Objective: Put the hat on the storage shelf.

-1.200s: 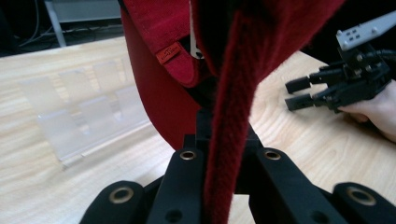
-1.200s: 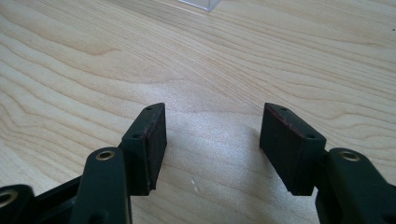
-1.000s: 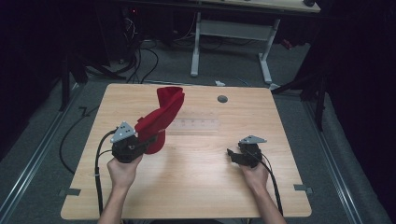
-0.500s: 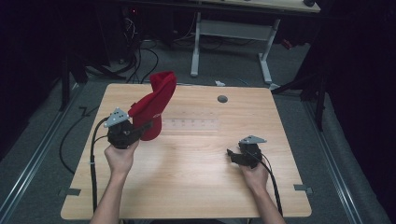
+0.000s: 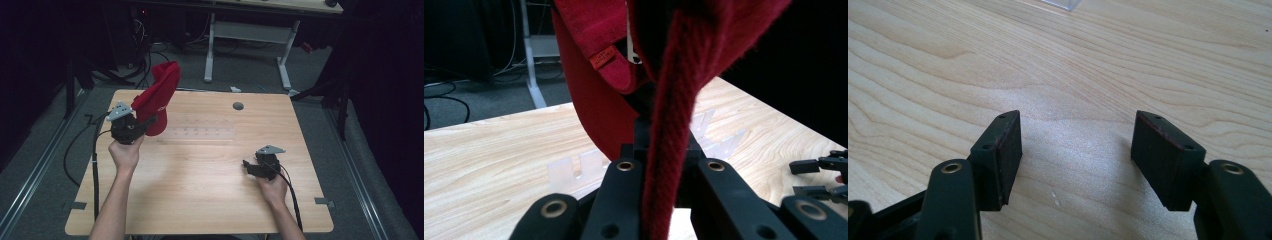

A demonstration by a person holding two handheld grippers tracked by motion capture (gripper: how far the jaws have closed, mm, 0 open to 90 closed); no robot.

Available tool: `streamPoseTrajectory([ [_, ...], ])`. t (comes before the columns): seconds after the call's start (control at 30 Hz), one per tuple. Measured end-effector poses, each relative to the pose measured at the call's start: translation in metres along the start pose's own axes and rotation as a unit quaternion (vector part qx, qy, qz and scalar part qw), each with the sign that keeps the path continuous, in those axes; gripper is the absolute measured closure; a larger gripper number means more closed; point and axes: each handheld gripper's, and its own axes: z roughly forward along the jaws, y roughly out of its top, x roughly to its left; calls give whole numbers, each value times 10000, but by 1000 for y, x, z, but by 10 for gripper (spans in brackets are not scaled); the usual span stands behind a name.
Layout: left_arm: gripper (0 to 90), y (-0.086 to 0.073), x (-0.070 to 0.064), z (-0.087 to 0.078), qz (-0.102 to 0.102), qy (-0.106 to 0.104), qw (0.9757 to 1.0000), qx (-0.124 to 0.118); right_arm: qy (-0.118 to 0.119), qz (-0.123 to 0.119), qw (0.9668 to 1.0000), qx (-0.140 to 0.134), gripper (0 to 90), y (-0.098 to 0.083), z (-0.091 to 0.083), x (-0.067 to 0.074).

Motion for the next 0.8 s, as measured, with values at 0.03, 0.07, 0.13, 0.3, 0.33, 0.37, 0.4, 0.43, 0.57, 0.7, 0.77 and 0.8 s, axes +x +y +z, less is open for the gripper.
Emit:
streamPoseTrajectory([
  [0.03,854,-1,1,2,5,15,10000,6,1,0,10000,1,373,0,0,0],
  [0.07,854,-2,2,4,20,22,10000,9,3,0,10000,-2,373,0,0,0],
  [0.13,854,-5,3,9,83,45,9999,38,10,-5,10000,6,368,0,0,0],
  [0.3,854,-13,13,22,60,131,9999,40,32,-11,10000,17,363,0,-1,1],
  [0.33,854,-15,16,25,73,162,9998,45,41,-27,10000,15,362,-1,-1,1],
  [0.37,854,-17,18,28,92,209,9997,39,41,-32,10000,13,363,-1,-1,1],
  [0.4,854,-17,20,30,94,226,9997,37,40,-41,10000,11,362,-1,-1,1],
  [0.43,855,-18,22,31,82,239,9997,31,40,-42,10000,10,362,-1,-1,1],
  [0.57,854,-19,28,34,79,277,9996,-17,44,-34,10000,13,362,-1,-1,1],
  [0.7,854,-20,31,36,133,347,9993,-55,46,-39,10000,16,362,-1,-1,1],
  [0.77,854,-21,33,37,133,388,9991,-45,47,-48,10000,11,362,-1,-1,1],
  [0.8,854,-22,34,38,137,412,9990,-49,47,-47,10000,12,362,-1,-1,1],
])
